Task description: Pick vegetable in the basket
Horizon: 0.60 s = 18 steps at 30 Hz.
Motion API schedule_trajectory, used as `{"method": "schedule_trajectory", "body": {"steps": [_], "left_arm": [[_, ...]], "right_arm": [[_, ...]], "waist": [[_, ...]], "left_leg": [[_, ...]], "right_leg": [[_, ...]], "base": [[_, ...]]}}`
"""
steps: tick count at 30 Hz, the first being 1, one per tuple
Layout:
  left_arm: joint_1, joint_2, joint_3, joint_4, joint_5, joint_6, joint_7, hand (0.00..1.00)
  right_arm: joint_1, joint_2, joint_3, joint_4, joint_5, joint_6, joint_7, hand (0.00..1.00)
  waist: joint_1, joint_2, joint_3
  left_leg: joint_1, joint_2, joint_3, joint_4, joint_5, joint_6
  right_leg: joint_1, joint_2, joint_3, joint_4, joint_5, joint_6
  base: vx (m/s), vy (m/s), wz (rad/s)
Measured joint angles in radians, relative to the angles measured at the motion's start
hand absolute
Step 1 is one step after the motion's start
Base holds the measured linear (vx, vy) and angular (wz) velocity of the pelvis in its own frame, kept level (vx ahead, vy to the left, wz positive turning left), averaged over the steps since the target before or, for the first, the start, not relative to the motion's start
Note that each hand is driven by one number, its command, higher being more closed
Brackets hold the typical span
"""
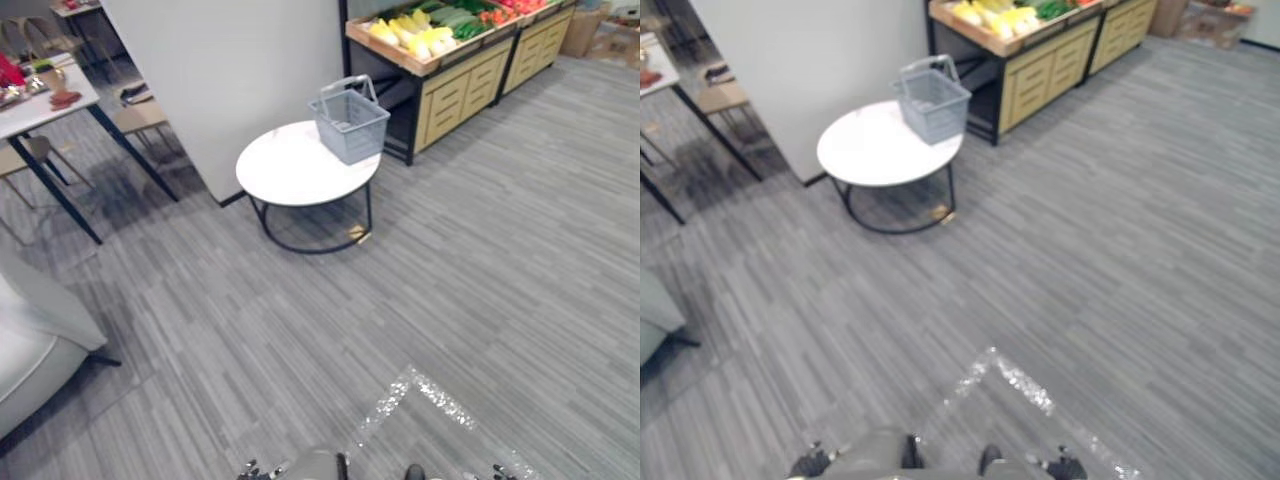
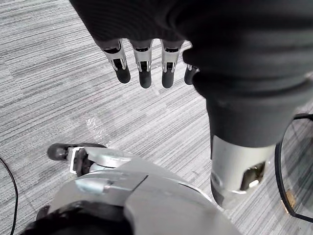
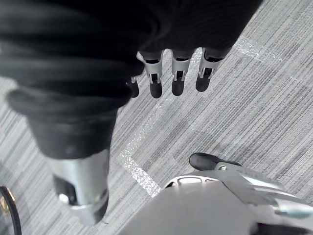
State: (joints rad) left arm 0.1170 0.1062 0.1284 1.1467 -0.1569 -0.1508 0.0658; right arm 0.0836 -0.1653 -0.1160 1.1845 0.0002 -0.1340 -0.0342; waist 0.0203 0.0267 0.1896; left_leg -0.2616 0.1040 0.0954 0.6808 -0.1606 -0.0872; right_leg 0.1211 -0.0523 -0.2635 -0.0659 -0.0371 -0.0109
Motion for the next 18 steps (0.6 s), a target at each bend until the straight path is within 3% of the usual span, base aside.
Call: {"method": "schedule_trajectory", "body": {"steps": [3,6,8,9,10,11,12,14,16,18], "left_arm": [[0.006,-0.005,0.001,-0.002,-0.056,-0.005,-0.002,0.00],[0.013,-0.026,0.016,-0.001,-0.101,-0.014,0.006,0.00],[0.018,-0.030,0.015,0.000,-0.112,-0.013,0.008,0.00],[0.031,-0.034,0.015,0.000,-0.113,-0.013,0.007,0.00],[0.031,-0.034,0.015,0.000,-0.113,-0.013,0.007,0.00],[0.034,-0.028,0.015,-0.004,-0.113,-0.015,0.008,0.00],[0.027,-0.009,0.013,-0.004,-0.111,-0.014,0.006,0.00],[0.019,0.013,0.002,-0.004,-0.102,-0.013,0.003,0.00],[0.010,0.018,-0.006,0.006,-0.088,-0.011,-0.005,0.00],[0.005,0.028,-0.024,0.005,-0.047,-0.002,-0.006,0.00]], "right_arm": [[-0.010,-0.005,0.009,-0.004,-0.001,0.000,0.000,0.00],[-0.031,-0.024,0.046,-0.009,0.000,0.000,-0.002,0.00],[-0.046,-0.034,0.061,-0.015,0.000,0.000,-0.005,0.00],[-0.051,-0.040,0.068,-0.030,0.000,0.000,-0.006,0.00],[-0.059,-0.043,0.074,-0.032,0.000,-0.001,-0.007,0.00],[-0.068,-0.021,0.088,-0.031,0.000,-0.001,-0.002,0.00],[-0.078,0.005,0.088,-0.032,0.000,-0.003,0.001,0.00],[-0.087,0.022,0.087,-0.030,0.000,-0.001,0.001,0.00],[-0.085,0.028,0.084,-0.029,-0.001,-0.002,0.002,0.00],[-0.085,0.031,0.074,-0.034,0.000,-0.001,0.008,0.00]], "waist": [[0.010,0.003,0.003],[0.011,0.031,0.009],[0.012,0.055,0.008],[0.016,0.073,0.009],[0.017,0.074,0.008],[0.028,0.035,0.006],[0.029,-0.003,0.000],[0.031,-0.030,-0.011],[0.041,-0.034,-0.024],[0.039,-0.040,-0.033]], "left_leg": [[-0.024,0.043,-0.034,-0.233,0.017,-0.011],[-0.007,0.109,-0.102,-0.510,0.101,-0.065],[-0.002,0.151,-0.100,-0.572,0.109,-0.068],[0.014,0.165,-0.078,-0.583,0.141,-0.081],[0.028,0.156,-0.060,-0.566,0.179,-0.087],[0.026,0.112,-0.019,-0.519,0.179,-0.078],[0.016,0.074,0.002,-0.474,0.132,-0.057],[0.017,0.043,0.020,-0.433,0.082,-0.040],[0.033,0.012,0.053,-0.403,0.033,-0.016],[0.061,-0.018,0.073,-0.395,0.002,0.020]], "right_leg": [[-0.016,-0.034,0.005,0.006,-0.014,0.023],[-0.029,-0.039,0.030,0.025,-0.033,0.052],[-0.024,-0.043,0.051,0.041,-0.053,0.094],[-0.010,-0.052,0.071,0.049,-0.067,0.129],[-0.004,-0.072,0.082,0.053,-0.073,0.148],[0.005,-0.123,0.102,0.049,-0.074,0.167],[0.002,-0.169,0.107,0.070,-0.070,0.169],[-0.016,-0.207,0.115,0.120,-0.057,0.190],[-0.062,-0.245,0.160,0.217,-0.044,0.211],[-0.186,-0.284,0.205,0.467,-0.024,0.206]], "base": [[0.04,0.107,0.02],[0.15,0.252,-0.14],[0.21,0.340,-0.27],[0.25,0.388,-0.37],[0.27,0.407,-0.51],[0.41,0.429,-0.34],[0.42,0.401,-0.27],[0.35,0.287,-0.14],[0.37,0.292,-0.28],[0.34,0.257,-0.10]]}}
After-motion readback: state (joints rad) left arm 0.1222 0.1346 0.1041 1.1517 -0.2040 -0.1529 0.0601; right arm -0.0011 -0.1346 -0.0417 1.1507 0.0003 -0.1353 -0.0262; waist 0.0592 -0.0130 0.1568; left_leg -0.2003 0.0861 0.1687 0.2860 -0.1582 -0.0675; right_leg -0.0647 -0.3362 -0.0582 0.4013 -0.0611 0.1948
